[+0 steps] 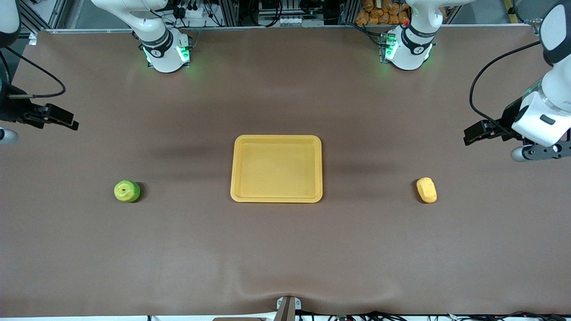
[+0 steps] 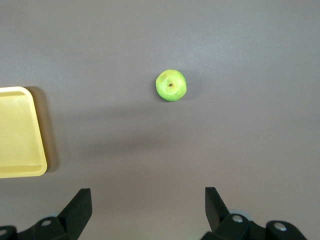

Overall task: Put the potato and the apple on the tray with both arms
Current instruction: 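Reach the right gripper to the apple while the left gripper reaches the potato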

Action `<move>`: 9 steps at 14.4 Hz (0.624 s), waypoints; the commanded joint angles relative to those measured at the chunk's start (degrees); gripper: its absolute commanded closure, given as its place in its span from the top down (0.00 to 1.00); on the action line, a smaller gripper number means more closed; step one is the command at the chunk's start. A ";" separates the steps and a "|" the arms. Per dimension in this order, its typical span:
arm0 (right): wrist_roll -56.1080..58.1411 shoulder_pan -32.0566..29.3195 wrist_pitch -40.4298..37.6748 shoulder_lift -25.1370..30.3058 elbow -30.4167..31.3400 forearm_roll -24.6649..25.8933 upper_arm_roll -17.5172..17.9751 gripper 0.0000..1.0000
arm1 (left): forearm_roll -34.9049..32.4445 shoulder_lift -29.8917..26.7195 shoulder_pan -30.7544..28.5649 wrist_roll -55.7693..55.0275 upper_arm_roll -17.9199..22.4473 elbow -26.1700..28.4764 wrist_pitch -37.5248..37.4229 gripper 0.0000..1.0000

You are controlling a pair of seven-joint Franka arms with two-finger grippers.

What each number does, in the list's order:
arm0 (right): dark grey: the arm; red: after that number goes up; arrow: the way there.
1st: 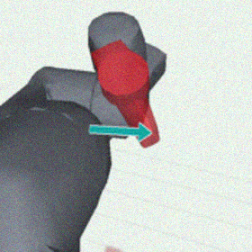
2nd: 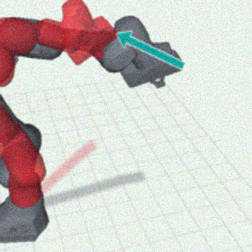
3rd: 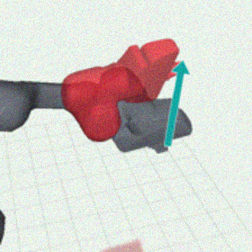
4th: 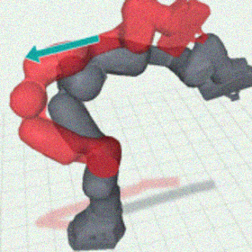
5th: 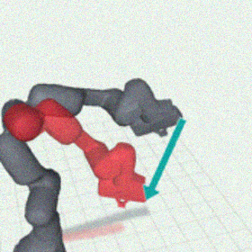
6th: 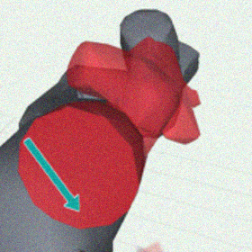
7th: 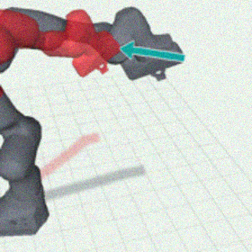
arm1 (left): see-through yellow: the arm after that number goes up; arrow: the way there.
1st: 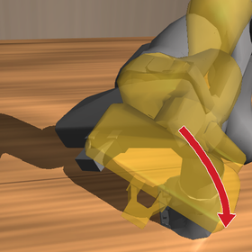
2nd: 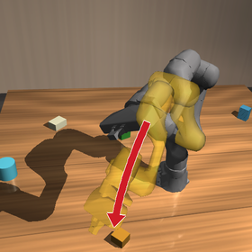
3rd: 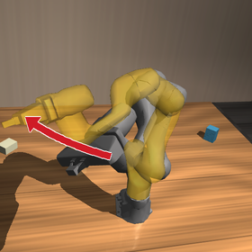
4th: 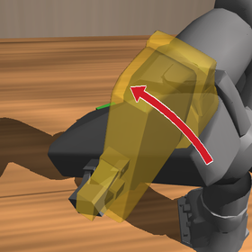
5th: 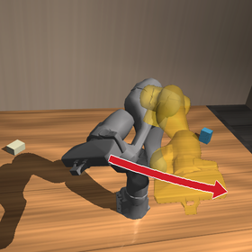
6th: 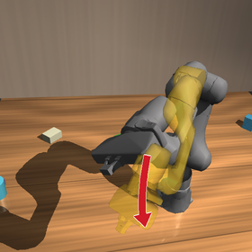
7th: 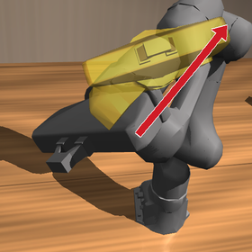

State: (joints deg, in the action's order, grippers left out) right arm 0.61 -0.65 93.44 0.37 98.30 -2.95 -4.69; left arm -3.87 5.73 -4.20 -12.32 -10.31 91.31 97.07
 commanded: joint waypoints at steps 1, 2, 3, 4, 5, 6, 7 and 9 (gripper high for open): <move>0.88 -0.67 3.06 -0.02 2.77 0.31 0.56 1.00 | -1.05 -0.72 -0.54 -0.17 -0.32 3.43 3.73 1.00; 1.06 -0.58 3.85 -0.89 2.69 0.31 0.56 1.00 | -1.05 -0.54 -0.54 -0.16 -0.41 4.22 4.96 1.00; 1.49 -0.66 4.73 -1.68 2.69 0.31 0.65 1.00 | -1.05 -0.37 -0.54 -0.25 -0.41 5.01 6.11 1.00; 2.63 -0.75 5.87 -2.56 2.69 0.31 0.65 1.00 | -1.14 -0.10 -0.54 -0.17 -0.32 5.71 7.34 1.00; 3.60 -0.84 6.92 -3.53 2.69 0.31 0.65 1.00 | -1.23 0.33 -0.72 -0.16 -0.32 6.51 8.48 1.00; 4.39 -1.10 7.89 -4.50 2.77 0.31 0.65 1.00 | -1.23 0.69 -1.07 -0.25 -0.41 7.30 9.80 1.00; 5.18 -1.63 8.60 -5.38 2.77 0.31 0.56 1.00 | -1.23 0.78 -1.07 -0.17 -0.32 8.26 11.29 1.00; 6.24 -2.07 10.44 -7.39 2.86 0.31 0.65 1.00 | -1.23 1.21 -1.07 -0.25 -0.32 10.37 14.45 1.00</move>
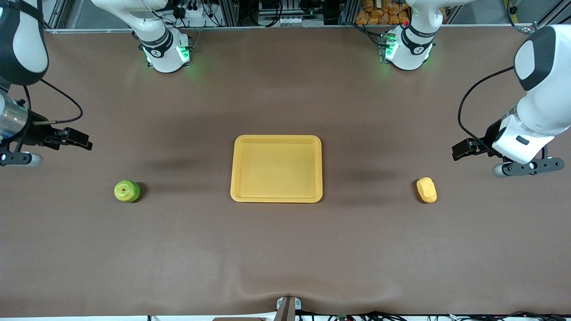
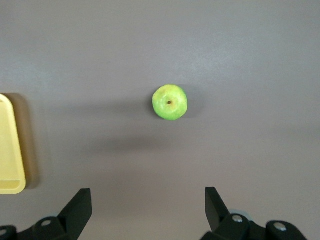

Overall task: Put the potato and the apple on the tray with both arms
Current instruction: 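Reach the right gripper to the apple while the left gripper reaches the potato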

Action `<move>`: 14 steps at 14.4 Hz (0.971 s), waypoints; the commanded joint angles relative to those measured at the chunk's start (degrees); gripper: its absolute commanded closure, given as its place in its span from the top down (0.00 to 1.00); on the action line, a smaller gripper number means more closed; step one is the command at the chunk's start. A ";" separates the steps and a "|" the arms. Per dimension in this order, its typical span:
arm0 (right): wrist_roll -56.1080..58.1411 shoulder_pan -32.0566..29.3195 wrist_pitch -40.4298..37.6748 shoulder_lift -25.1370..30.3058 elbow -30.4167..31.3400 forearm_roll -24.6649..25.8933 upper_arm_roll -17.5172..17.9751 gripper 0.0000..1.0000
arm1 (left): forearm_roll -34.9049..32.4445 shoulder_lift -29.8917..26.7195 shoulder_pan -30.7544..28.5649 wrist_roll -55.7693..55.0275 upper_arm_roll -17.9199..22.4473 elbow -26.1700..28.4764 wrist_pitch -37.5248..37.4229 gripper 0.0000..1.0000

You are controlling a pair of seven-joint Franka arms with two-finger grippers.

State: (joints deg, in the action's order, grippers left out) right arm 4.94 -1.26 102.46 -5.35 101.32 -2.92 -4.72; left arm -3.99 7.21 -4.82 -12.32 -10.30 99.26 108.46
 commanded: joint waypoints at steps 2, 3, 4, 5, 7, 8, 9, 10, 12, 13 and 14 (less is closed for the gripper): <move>2.09 -1.46 3.79 -4.04 -0.07 0.20 0.68 1.00 | -1.11 1.30 -0.71 -0.16 -0.34 2.61 4.73 1.00; 2.18 -1.46 4.93 -5.28 -0.07 0.19 0.68 1.00 | -1.11 2.01 -0.72 -0.16 -0.34 2.61 5.52 1.00; 2.18 -1.46 6.07 -6.33 -0.07 0.19 0.68 1.00 | -1.11 2.97 -0.63 -0.16 -0.34 2.69 6.23 1.00; 2.18 -1.46 7.04 -7.21 -0.07 0.19 0.68 1.00 | -1.54 3.94 -0.63 -0.16 -0.34 2.69 6.84 1.00; 2.18 -1.55 9.06 -8.97 -0.07 0.19 0.68 1.00 | -6.70 5.79 -0.37 -0.34 -0.51 2.69 8.16 1.00; 2.09 -1.55 9.94 -9.94 -0.07 0.19 0.68 1.00 | -7.08 6.49 -0.28 -0.78 -0.60 2.69 8.52 1.00; 2.09 -1.46 11.43 -10.99 -0.07 0.19 0.68 1.00 | -7.08 7.28 -0.36 -1.30 -0.78 2.61 8.61 1.00; 2.09 -1.29 12.40 -11.96 -0.07 0.19 0.68 1.00 | -7.08 7.81 -0.28 -1.31 -0.78 2.69 9.48 1.00; 2.26 -1.46 12.41 -12.58 -0.07 0.19 0.68 1.00 | -7.08 9.04 -0.45 -1.22 -0.78 2.78 10.28 1.00; 2.18 -1.55 12.50 -13.02 -0.07 0.19 0.68 1.00 | -7.08 10.00 -0.54 -1.31 -0.78 2.69 10.45 1.00; 2.18 -1.55 12.67 -13.81 -0.07 0.11 0.68 1.00 | -7.08 10.80 -0.54 -1.31 -0.78 2.61 10.71 1.00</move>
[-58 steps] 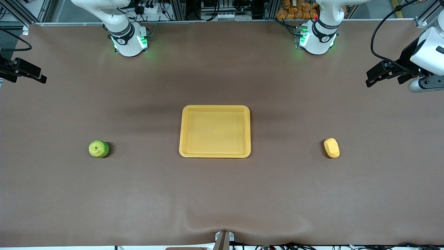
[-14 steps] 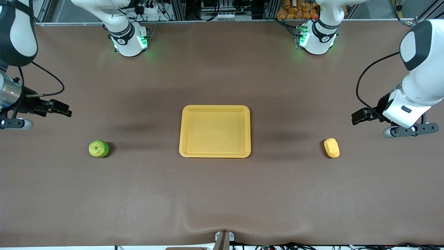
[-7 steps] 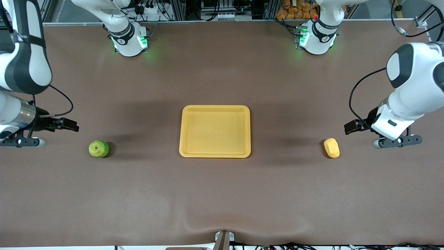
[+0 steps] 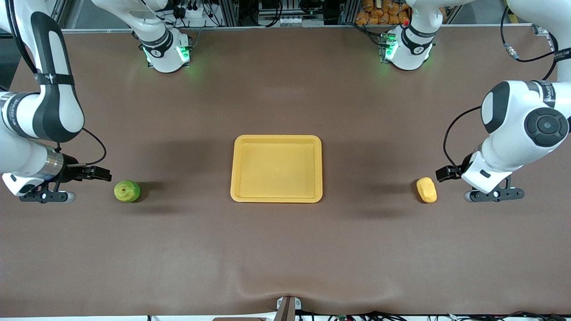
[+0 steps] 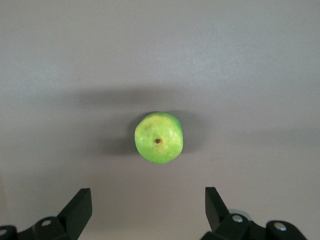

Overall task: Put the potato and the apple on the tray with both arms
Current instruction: 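Reach the right gripper to the apple while the left gripper reaches the potato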

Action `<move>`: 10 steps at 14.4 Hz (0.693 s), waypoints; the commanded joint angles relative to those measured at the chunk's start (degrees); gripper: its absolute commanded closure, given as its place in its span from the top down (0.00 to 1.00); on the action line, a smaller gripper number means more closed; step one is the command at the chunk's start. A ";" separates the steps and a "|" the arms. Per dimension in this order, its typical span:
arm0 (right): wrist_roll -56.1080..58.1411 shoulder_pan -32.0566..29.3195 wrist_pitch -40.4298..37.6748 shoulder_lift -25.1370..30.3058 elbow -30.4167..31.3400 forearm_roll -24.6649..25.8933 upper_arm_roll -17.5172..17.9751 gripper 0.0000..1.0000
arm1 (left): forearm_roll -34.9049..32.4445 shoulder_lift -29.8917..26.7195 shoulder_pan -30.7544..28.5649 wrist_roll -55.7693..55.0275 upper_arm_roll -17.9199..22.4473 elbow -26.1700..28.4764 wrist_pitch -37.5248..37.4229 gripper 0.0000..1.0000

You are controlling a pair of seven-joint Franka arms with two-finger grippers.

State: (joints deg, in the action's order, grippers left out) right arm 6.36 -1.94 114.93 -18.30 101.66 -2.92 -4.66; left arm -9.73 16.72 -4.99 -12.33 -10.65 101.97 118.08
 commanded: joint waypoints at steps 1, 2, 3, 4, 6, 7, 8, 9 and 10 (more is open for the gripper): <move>0.76 -1.04 1.17 -1.64 -0.41 0.11 0.62 1.00 | -1.34 1.91 -0.54 -1.29 -0.43 0.07 2.41 1.00; 0.76 -1.22 2.22 -2.26 -0.32 0.11 0.62 1.00 | -1.25 2.53 -0.72 -1.29 -0.43 0.34 3.20 1.00; 0.76 -1.31 2.40 -2.70 -0.32 0.11 0.62 1.00 | -0.91 3.14 -0.72 -1.38 -0.43 0.51 3.56 1.00; 0.76 -1.31 2.58 -2.96 -0.32 0.11 0.62 1.00 | -0.81 3.93 -0.89 -1.82 -0.43 0.51 4.17 1.00; 0.76 -1.31 3.02 -3.49 -0.32 0.11 0.62 1.00 | -0.64 5.16 -2.29 -2.78 -0.51 1.12 6.36 1.00; 0.76 -1.31 3.11 -3.75 -0.32 0.02 0.62 1.00 | -0.20 5.60 -2.39 -2.87 -0.60 1.74 7.94 1.00; 0.76 -1.31 3.54 -4.10 -0.32 -0.07 0.62 1.00 | 0.24 5.96 -2.48 -2.96 -0.60 2.53 9.44 1.00; 0.76 -1.31 4.33 -4.28 -0.32 -0.15 0.62 1.00 | 0.50 6.39 -2.91 -2.96 -0.60 3.41 11.45 1.00; 0.76 -1.31 4.69 -4.72 -0.32 -0.24 0.62 1.00 | 0.77 6.92 -3.09 -2.96 -0.60 4.28 13.30 1.00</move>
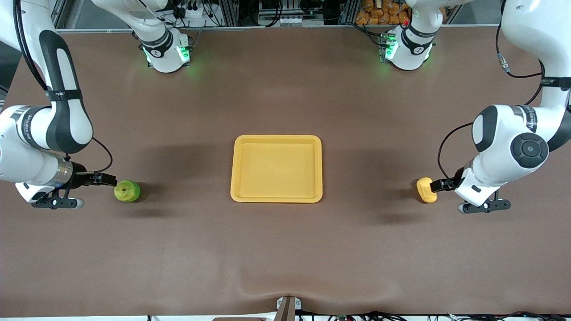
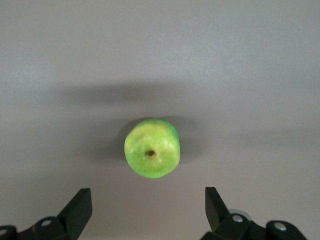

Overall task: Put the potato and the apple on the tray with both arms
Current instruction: 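Reach the right gripper to the apple while the left gripper reaches the potato, then close the right gripper on the apple while the left gripper grasps the potato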

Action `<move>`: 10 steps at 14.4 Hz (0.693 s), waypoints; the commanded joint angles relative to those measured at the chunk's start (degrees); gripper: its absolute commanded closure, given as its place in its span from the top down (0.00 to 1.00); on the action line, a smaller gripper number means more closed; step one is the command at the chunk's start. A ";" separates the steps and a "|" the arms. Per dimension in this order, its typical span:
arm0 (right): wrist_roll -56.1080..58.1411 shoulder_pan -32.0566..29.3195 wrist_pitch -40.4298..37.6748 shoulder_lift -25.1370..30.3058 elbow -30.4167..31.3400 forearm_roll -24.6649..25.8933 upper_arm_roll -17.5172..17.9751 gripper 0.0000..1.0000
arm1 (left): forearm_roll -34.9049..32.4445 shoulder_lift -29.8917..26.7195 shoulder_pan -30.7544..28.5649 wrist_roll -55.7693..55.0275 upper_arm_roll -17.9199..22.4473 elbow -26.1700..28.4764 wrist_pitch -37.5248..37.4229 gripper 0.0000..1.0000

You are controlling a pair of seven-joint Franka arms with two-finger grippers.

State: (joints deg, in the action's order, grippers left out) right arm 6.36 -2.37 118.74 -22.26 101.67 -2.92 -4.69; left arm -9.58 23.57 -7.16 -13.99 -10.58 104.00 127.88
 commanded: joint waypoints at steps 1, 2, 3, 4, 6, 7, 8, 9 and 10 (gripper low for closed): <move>0.76 -0.88 1.49 -1.03 -0.24 -0.24 0.65 1.00 | 0.61 0.86 -1.01 -1.39 -0.67 2.78 5.26 1.00; 0.76 -1.05 2.28 -1.46 -0.24 -0.24 0.65 1.00 | 0.70 1.82 -1.01 -1.40 -0.67 2.78 6.06 1.00; 0.76 -1.14 3.15 -1.56 0.63 -0.24 0.65 1.00 | 1.05 2.53 -1.01 -1.48 -0.67 2.78 6.67 1.00; 0.76 -0.88 5.77 -1.47 2.12 -0.24 0.65 1.00 | 1.92 3.32 -1.10 -1.48 -0.67 2.78 7.64 1.00; 0.76 -0.79 11.57 -1.47 5.11 -0.24 0.74 1.00 | 2.63 4.38 -1.01 -1.48 -0.67 2.78 8.78 1.00; 0.67 -0.79 13.25 -1.73 5.90 -0.33 0.74 1.00 | 2.64 4.82 -1.01 -1.48 -0.67 2.78 9.22 1.00; 0.67 -0.70 13.62 -2.25 6.00 -0.50 0.83 1.00 | 2.64 5.43 -1.01 -1.48 -0.67 2.78 9.84 1.00; 0.67 -0.70 13.88 -3.04 5.91 -0.68 0.83 1.00 | 2.72 5.79 -1.01 -1.48 -0.59 2.78 10.19 1.00; 0.59 -0.62 15.02 -3.49 6.00 -0.68 0.91 1.00 | 2.72 6.22 -1.10 -1.48 -0.59 2.78 10.63 1.00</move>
State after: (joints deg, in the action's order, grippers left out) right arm 6.36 -2.46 132.04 -25.10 107.31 -2.97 -4.50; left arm -7.55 29.24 -7.58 -14.74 -10.63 106.53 137.01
